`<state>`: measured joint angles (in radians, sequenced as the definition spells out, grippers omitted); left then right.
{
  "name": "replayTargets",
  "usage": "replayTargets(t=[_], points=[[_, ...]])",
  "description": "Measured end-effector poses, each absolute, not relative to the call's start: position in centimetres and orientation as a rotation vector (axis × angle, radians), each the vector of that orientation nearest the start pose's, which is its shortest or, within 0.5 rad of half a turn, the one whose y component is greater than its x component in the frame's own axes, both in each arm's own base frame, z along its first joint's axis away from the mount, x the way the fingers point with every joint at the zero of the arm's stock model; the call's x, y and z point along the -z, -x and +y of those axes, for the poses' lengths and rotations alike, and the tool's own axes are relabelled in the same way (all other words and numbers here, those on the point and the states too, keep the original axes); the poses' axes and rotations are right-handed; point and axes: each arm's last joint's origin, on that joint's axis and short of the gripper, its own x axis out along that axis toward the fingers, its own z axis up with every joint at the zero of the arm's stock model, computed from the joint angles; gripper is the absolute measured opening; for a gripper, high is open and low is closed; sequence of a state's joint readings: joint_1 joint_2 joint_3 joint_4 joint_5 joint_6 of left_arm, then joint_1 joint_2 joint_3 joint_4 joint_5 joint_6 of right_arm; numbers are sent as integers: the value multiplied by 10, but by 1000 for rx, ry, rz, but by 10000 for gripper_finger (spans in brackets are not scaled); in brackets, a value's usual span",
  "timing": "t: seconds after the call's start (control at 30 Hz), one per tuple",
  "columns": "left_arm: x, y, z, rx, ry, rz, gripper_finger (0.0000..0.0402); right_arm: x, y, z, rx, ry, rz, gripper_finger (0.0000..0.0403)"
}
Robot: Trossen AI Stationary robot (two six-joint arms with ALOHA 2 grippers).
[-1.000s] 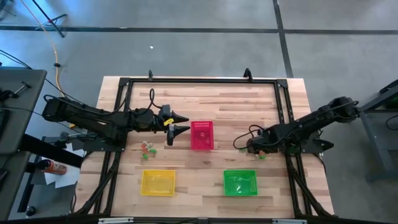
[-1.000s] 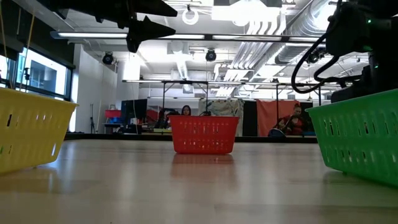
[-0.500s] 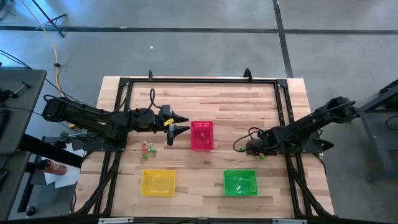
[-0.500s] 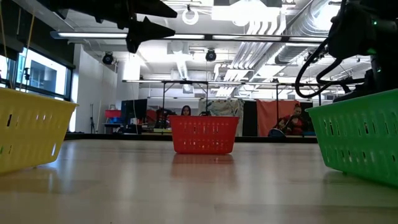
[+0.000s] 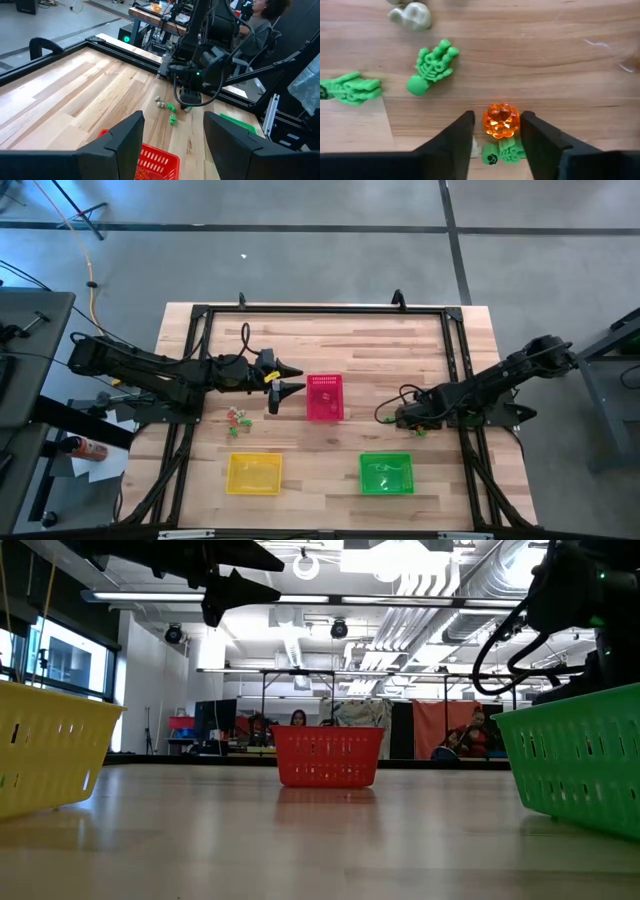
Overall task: Sort Halloween decoration
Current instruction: Put the right orange pumpkin toy into the red bin
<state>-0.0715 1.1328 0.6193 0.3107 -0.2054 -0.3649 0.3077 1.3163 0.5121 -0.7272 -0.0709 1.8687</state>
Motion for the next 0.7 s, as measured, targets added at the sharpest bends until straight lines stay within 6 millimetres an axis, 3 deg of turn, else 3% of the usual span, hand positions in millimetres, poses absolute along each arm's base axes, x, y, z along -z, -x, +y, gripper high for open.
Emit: replayTargets(t=[0.27,0.7], points=[[-255,-245,-12,-168,335,174,197,-128,-163,54,1138,-1260,1255,81],[-255,-245,-12,-168,335,174,197,-127,-163,54,1119,-1242,1265,87]])
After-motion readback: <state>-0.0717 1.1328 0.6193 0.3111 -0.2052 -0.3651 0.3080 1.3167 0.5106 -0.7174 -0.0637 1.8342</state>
